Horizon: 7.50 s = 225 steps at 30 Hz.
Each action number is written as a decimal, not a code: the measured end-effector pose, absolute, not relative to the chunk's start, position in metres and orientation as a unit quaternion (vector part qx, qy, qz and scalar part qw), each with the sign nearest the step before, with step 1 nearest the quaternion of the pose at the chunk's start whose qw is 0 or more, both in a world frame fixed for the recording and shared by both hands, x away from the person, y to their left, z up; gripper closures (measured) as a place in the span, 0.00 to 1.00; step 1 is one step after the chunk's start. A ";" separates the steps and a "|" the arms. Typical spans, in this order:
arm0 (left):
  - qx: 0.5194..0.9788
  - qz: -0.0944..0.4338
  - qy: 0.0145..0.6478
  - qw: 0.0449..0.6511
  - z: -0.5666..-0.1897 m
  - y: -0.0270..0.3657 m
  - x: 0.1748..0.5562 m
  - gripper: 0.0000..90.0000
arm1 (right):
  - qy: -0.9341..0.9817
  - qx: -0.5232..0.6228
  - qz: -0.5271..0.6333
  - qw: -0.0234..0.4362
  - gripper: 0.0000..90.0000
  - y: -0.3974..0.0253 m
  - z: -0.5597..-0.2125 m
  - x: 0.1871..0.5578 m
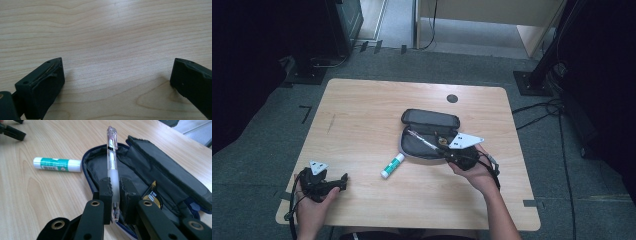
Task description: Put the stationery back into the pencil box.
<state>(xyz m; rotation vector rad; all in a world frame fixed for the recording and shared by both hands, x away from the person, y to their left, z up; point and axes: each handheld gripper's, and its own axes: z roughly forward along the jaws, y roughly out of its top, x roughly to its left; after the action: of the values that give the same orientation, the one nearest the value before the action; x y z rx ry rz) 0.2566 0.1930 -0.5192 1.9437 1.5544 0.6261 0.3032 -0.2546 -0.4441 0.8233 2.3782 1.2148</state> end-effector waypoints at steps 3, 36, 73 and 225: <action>0.726 0.234 0.581 0.284 -0.519 0.193 0.257 0.00 | 0.841 0.294 0.419 0.176 0.90 -0.254 -0.447 0.308; 0.726 0.234 0.581 0.284 -0.519 0.193 0.257 0.00 | 0.865 0.320 0.355 0.156 0.90 -0.223 -0.477 0.336; 0.731 0.231 0.574 0.287 -0.519 0.191 0.256 0.00 | 0.818 0.381 0.399 0.161 0.25 -0.238 -0.475 0.270; 0.824 0.129 0.392 0.389 -0.490 0.064 0.240 0.74 | 0.741 0.549 0.317 0.219 0.00 -0.395 -0.527 0.210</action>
<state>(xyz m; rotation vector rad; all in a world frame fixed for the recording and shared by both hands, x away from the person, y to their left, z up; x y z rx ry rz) 0.2401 0.0643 -0.4897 2.0946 0.9972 0.3274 0.2097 -0.3954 -0.5266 1.5203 2.0519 0.8787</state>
